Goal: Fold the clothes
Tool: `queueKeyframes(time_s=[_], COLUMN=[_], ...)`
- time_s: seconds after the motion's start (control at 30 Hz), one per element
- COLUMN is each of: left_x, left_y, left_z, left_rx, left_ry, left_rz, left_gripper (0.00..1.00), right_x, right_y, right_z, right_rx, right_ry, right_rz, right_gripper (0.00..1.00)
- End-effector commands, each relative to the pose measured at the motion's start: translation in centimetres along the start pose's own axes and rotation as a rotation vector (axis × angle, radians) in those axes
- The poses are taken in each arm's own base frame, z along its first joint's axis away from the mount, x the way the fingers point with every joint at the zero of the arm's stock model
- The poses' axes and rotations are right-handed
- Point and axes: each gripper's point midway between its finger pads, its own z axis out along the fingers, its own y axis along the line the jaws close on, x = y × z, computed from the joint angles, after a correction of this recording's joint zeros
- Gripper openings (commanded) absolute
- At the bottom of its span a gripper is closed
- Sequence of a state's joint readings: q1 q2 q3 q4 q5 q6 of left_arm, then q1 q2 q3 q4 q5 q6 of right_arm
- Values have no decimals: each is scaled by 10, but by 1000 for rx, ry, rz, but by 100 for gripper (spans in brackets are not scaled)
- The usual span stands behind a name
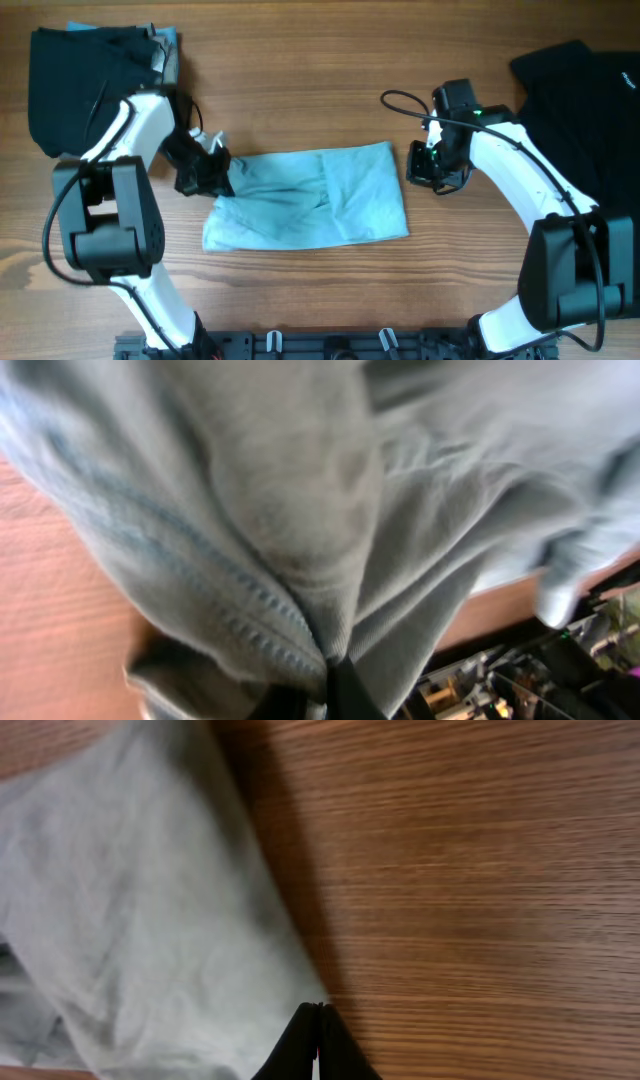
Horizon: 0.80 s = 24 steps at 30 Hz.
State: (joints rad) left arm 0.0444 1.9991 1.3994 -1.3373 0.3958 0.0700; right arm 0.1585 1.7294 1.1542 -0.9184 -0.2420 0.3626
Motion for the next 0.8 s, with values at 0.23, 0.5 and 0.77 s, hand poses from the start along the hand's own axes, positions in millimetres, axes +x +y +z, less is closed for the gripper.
queueKeyframes(time_s=[0.23,0.5,0.77], left_x=[6,38,60], left_y=[-96,-184,-230], left_z=[-39,13,48], left_rx=[-54,-105,-188], left_ry=[-194,-198,-298], left_rz=[67,267,366], left_gripper=[4,4,4], right_x=[-22,-23,-23], right_y=[-19,-19,-19], right_z=[-17,-17,-17], right_rx=[8,7,8], right_ry=[-81,-83,-82], right_rz=[61,61,61], right_gripper=[4,4,4])
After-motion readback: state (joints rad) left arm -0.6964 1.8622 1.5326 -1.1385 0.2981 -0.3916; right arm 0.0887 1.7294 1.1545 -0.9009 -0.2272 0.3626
